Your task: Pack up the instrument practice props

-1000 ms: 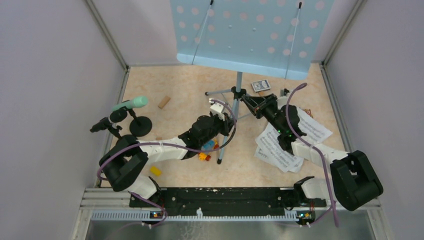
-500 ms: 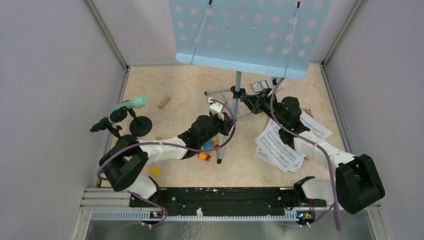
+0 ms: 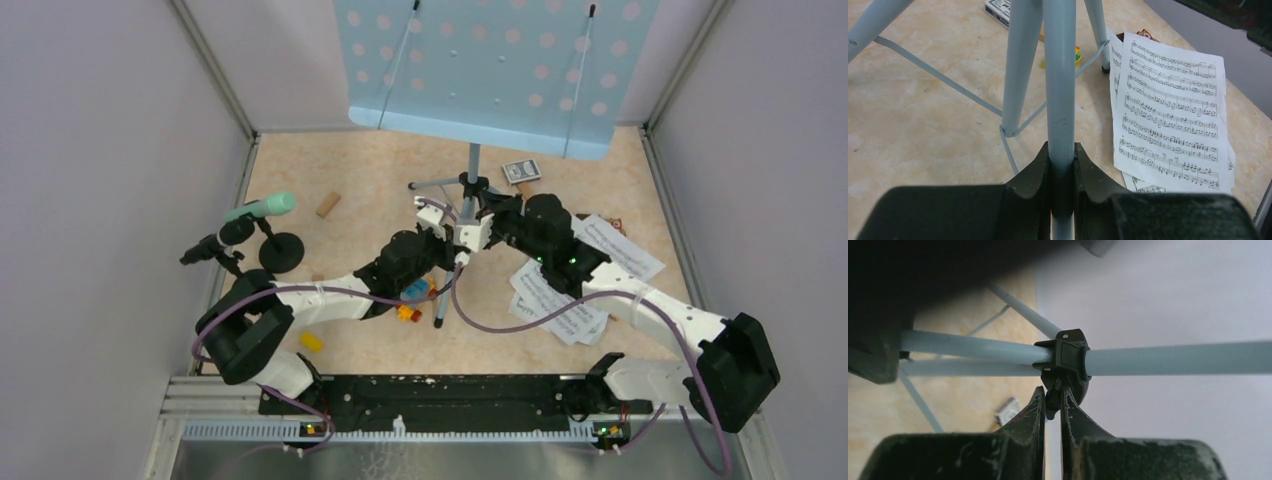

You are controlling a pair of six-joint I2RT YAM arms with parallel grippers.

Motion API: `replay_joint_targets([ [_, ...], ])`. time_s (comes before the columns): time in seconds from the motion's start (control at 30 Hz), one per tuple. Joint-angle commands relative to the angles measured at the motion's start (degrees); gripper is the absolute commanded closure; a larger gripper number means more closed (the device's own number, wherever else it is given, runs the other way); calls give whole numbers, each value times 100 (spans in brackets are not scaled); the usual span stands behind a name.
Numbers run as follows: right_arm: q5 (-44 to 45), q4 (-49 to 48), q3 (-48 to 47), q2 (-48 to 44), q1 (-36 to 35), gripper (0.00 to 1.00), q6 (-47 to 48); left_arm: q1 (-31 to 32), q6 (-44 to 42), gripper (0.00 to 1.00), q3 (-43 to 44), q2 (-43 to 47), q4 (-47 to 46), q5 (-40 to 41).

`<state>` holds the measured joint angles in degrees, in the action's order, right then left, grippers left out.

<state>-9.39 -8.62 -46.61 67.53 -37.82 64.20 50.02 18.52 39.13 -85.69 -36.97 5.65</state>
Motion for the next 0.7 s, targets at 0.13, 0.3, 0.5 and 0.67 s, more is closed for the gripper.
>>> replay_joint_targets([
  [0.13,1258,275,1088,-221,-1200,100,3383,35,-9,100,-435,-136,946,-116],
  [0.3,1562,-1446,1422,-621,-1245,73,2418,34,2,100,-449,-118,944,-98],
  [0.5,2314,-2209,1636,-1710,-1246,17,-1750,30,-7,100,-460,-89,946,-47],
  [0.67,3671,-2438,2376,-2747,-1235,16,-4742,39,133,100,-555,-7,840,-14],
])
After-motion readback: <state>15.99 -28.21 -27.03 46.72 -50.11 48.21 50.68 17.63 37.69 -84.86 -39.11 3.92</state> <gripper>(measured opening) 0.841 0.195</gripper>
